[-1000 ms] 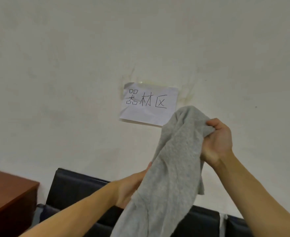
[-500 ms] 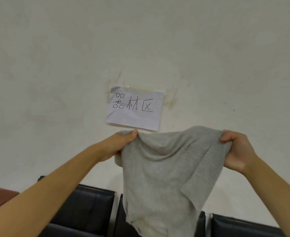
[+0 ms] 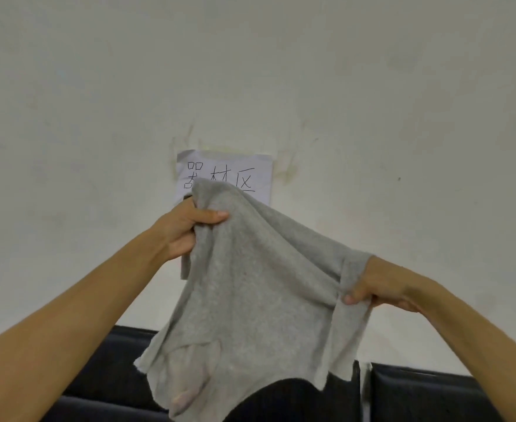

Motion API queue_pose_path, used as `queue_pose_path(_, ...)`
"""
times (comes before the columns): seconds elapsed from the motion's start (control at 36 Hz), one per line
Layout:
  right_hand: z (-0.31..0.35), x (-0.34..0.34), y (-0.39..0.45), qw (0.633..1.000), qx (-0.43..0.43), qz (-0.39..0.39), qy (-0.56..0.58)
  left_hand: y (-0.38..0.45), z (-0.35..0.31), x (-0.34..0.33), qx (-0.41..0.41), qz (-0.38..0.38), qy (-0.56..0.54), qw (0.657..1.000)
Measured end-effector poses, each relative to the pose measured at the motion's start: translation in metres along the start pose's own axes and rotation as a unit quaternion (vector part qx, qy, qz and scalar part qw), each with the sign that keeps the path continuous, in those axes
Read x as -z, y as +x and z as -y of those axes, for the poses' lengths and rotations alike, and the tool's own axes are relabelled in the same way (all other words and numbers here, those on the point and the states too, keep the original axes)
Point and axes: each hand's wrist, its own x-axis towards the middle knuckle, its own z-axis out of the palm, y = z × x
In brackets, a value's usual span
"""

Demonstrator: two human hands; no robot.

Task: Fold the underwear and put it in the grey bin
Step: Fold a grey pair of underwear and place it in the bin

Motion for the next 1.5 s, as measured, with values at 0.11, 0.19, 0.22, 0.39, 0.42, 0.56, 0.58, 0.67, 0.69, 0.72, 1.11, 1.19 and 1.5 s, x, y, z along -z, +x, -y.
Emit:
queue_pose_path(0.11, -0.017, 0.004, 0.014, 0.991, -0.004, -0.075, -0.11, 0.004, -0.001, -0.002, 0.018, -0.043, 0.046, 0.998)
queue_pose_path(0.19, -0.021, 0.012, 0.007, 0.994, -0.001, -0.068, -0.088, 0.004, -0.003, 0.001, 0.023, -0.104, 0.056, 0.993)
queue_pose_path(0.22, -0.02, 0.014, 0.003, 0.995, -0.001, -0.061, -0.078, 0.004, -0.005, 0.004, 0.019, -0.114, 0.053, 0.992)
queue_pose_path(0.39, -0.023, 0.014, 0.0, 0.99, 0.014, -0.086, 0.107, 0.001, -0.008, 0.016, 0.025, -0.138, 0.033, 0.99)
queue_pose_path(0.42, -0.023, 0.012, 0.001, 0.981, 0.012, -0.092, 0.169, 0.0, -0.007, 0.016, 0.033, -0.143, 0.033, 0.989)
queue_pose_path(0.56, -0.027, 0.006, 0.004, 0.912, 0.018, -0.055, 0.407, -0.005, 0.002, 0.016, 0.084, -0.163, 0.068, 0.981)
queue_pose_path(0.58, -0.027, 0.006, 0.004, 0.91, 0.023, -0.027, 0.413, -0.005, 0.003, 0.016, 0.092, -0.165, 0.089, 0.978)
queue_pose_path(0.67, -0.028, 0.007, 0.004, 0.936, 0.042, 0.032, 0.348, -0.007, 0.003, 0.016, 0.112, -0.151, 0.137, 0.973)
queue_pose_path(0.69, -0.029, 0.007, 0.004, 0.945, 0.045, 0.044, 0.32, -0.009, 0.001, 0.016, 0.112, -0.134, 0.14, 0.975)
queue_pose_path(0.72, -0.03, 0.008, 0.005, 0.954, 0.044, 0.044, 0.294, -0.011, 0.0, 0.018, 0.11, -0.114, 0.138, 0.978)
queue_pose_path(1.11, -0.042, 0.004, 0.005, 0.97, 0.013, -0.183, 0.161, -0.034, 0.002, 0.04, 0.07, -0.031, -0.014, 0.997)
queue_pose_path(1.19, -0.039, -0.002, 0.007, 0.955, -0.016, -0.204, 0.215, -0.037, 0.006, 0.039, 0.086, -0.07, -0.011, 0.994)
queue_pose_path(1.5, -0.025, 0.003, 0.001, 0.957, 0.002, -0.133, 0.258, -0.039, 0.008, 0.044, 0.021, -0.042, -0.068, 0.997)
